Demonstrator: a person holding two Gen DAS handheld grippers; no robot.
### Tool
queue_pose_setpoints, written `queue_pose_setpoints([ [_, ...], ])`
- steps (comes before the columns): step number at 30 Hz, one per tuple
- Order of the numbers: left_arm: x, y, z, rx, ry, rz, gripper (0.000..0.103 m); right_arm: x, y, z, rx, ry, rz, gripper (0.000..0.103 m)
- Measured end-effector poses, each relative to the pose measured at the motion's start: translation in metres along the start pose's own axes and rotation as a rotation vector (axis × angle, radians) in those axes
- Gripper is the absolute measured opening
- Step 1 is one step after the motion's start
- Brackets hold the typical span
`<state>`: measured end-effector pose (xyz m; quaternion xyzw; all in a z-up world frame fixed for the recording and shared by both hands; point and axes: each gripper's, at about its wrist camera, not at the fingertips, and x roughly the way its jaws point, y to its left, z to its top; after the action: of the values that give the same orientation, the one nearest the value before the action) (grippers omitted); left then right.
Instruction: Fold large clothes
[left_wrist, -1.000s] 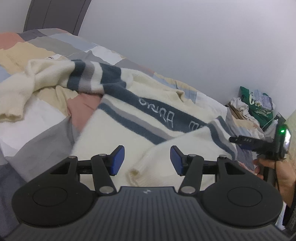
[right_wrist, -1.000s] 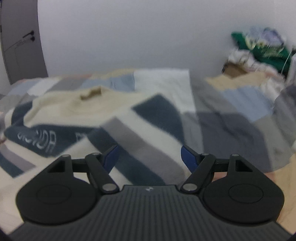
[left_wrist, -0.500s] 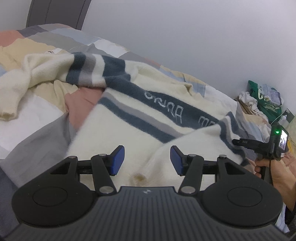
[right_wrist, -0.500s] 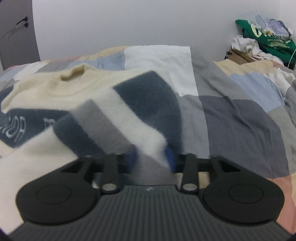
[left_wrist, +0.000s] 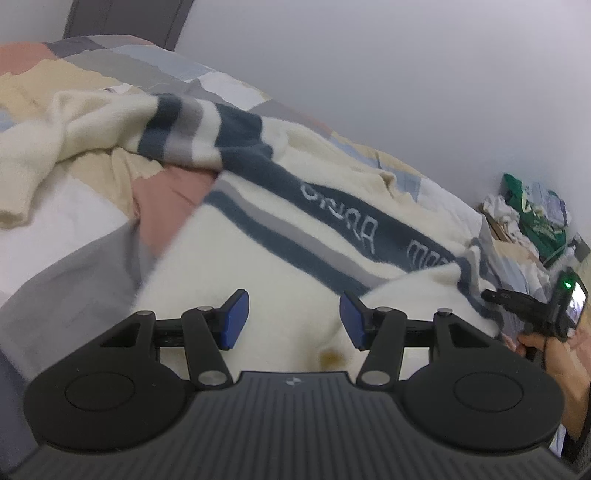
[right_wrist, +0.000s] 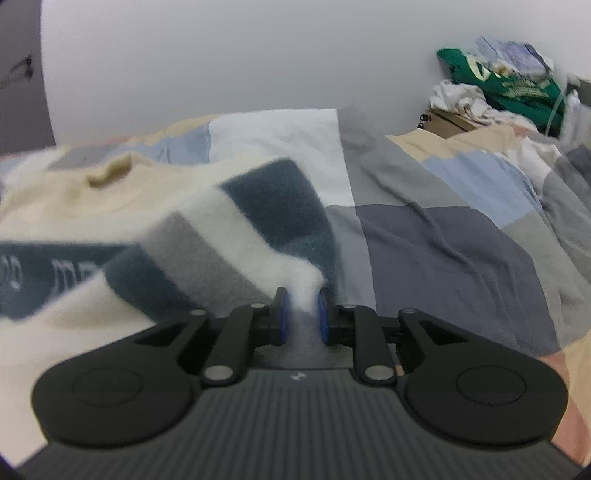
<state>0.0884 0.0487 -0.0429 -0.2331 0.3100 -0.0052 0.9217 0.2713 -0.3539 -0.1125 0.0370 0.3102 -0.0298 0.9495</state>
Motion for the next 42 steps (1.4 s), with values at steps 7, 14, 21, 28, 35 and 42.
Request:
queue_pose_setpoints([
  [7,-0.005,0.016,0.007,-0.066,-0.037,0.04,0.06,-0.038,-0.003,0.003,0.104,-0.067,0.036,0.078],
  [14,-0.023,0.037,0.012,-0.13,-0.099,0.139,0.063,-0.09,0.023,0.009,0.089,-0.083,0.125,0.078],
  [21,-0.039,0.097,0.022,-0.383,-0.159,0.281,0.064,-0.134,0.05,-0.016,0.129,-0.015,0.24,0.078],
  [28,-0.041,0.139,0.06,-0.398,-0.208,0.526,0.064,-0.135,0.056,-0.044,0.248,0.102,0.327,0.078],
  [35,-0.019,0.125,0.103,-0.043,-0.183,0.59,0.064,-0.127,0.049,-0.045,0.313,0.114,0.318,0.078],
  [42,0.042,0.114,0.116,0.274,-0.035,0.654,0.055,-0.118,0.058,-0.042,0.293,0.105,0.329,0.078],
])
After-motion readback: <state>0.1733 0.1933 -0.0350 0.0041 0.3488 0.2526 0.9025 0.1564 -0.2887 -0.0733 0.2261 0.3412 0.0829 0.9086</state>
